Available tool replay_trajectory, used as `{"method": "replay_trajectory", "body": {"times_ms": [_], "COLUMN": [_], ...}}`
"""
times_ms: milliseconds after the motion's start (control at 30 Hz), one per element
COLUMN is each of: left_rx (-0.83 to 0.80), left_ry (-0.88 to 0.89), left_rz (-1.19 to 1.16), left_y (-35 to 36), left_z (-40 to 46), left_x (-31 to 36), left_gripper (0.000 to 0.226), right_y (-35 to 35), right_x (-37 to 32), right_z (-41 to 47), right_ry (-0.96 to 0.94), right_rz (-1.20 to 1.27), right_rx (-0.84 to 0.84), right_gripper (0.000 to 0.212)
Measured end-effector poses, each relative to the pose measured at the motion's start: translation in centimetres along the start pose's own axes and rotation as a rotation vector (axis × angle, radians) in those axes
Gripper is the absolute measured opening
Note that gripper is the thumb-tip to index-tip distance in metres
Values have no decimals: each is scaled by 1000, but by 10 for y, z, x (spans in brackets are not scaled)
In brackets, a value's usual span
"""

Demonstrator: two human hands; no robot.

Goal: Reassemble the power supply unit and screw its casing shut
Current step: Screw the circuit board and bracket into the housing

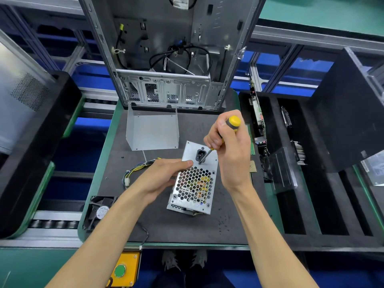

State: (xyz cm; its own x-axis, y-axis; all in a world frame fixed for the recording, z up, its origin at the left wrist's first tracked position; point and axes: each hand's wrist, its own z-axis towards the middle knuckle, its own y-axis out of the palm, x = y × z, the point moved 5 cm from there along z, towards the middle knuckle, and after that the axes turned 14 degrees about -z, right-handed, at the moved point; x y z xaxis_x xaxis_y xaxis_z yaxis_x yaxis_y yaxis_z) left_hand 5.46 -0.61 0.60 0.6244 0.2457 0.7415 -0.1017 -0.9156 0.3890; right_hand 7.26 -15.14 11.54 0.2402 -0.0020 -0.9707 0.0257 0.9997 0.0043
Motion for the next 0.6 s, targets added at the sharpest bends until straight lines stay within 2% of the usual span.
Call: {"method": "replay_trajectory", "body": {"times_ms": [67, 200, 267, 367, 400, 533, 600], "left_rx": [4, 8, 4, -4, -3, -6, -6], "left_ry": [0, 0, 3, 10, 11, 8, 9], "left_rz": [1, 4, 10, 16, 19, 5, -7], "left_y": [0, 1, 1, 1, 1, 0, 0], "left_z": [0, 0, -1, -2, -2, -2, -2], "left_x": [1, 1, 2, 3, 3, 2, 3], "left_gripper": [26, 25, 23, 22, 23, 24, 21], "right_y": [4, 14, 15, 17, 17, 16, 17], "right_x": [-2, -3, -5, -7, -8, -8, -6], "right_z": [1, 4, 3, 1, 2, 4, 4], "right_ry": [9, 49, 29, 10, 8, -6, 23], "right_rz": [-17, -63, -91, -41, -42, -118, -109], "right_rx": [-32, -88, -72, -82, -84, -100, -101], "right_gripper": [17, 43, 38, 12, 11, 19, 35]}}
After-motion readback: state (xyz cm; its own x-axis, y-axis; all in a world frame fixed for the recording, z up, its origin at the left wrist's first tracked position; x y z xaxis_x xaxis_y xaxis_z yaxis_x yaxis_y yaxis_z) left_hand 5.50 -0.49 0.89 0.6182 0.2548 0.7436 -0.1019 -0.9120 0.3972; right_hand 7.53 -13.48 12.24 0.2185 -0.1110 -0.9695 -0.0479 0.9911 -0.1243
